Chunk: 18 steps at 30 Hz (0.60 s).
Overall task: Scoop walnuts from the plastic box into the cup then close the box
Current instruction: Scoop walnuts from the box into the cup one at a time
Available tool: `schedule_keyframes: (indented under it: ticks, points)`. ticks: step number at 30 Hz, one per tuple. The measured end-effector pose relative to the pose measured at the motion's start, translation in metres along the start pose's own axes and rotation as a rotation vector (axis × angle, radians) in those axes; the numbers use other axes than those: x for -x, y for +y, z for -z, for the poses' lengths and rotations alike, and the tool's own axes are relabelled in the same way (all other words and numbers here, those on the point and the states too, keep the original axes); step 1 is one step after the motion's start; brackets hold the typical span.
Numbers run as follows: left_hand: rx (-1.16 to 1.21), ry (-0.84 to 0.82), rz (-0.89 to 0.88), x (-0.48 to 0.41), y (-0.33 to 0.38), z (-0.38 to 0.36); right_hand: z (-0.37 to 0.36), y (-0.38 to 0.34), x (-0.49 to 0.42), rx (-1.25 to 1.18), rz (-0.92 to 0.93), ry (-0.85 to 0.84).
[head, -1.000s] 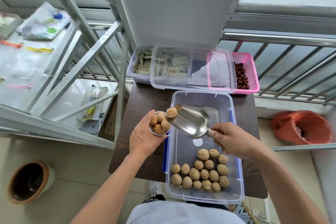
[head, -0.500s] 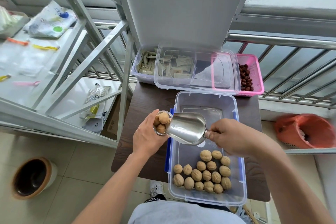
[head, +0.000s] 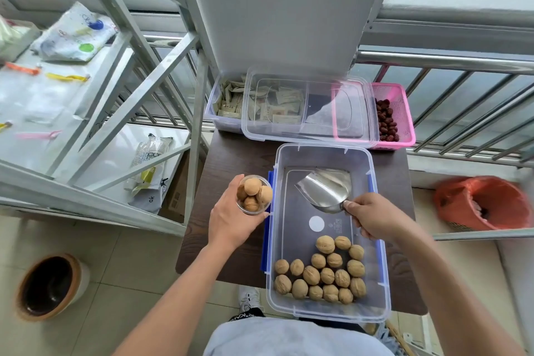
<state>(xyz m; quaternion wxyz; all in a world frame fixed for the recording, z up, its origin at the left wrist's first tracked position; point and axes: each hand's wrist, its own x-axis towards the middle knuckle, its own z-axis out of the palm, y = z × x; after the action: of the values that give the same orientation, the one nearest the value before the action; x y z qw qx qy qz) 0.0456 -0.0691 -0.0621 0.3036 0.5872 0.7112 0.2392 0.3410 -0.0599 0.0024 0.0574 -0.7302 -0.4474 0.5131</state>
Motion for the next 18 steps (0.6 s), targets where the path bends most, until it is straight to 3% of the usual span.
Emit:
schedule_keyframes:
  ticks: [12, 18]
  points:
    - [0.070, 0.001, 0.060, 0.000, -0.013, -0.003, -0.067, 0.026, -0.026, -0.015, -0.038, 0.191]
    - [0.157, -0.025, 0.078, 0.000, -0.022, -0.005, -0.099, 0.025, -0.034, -0.026, -0.097, 0.133]
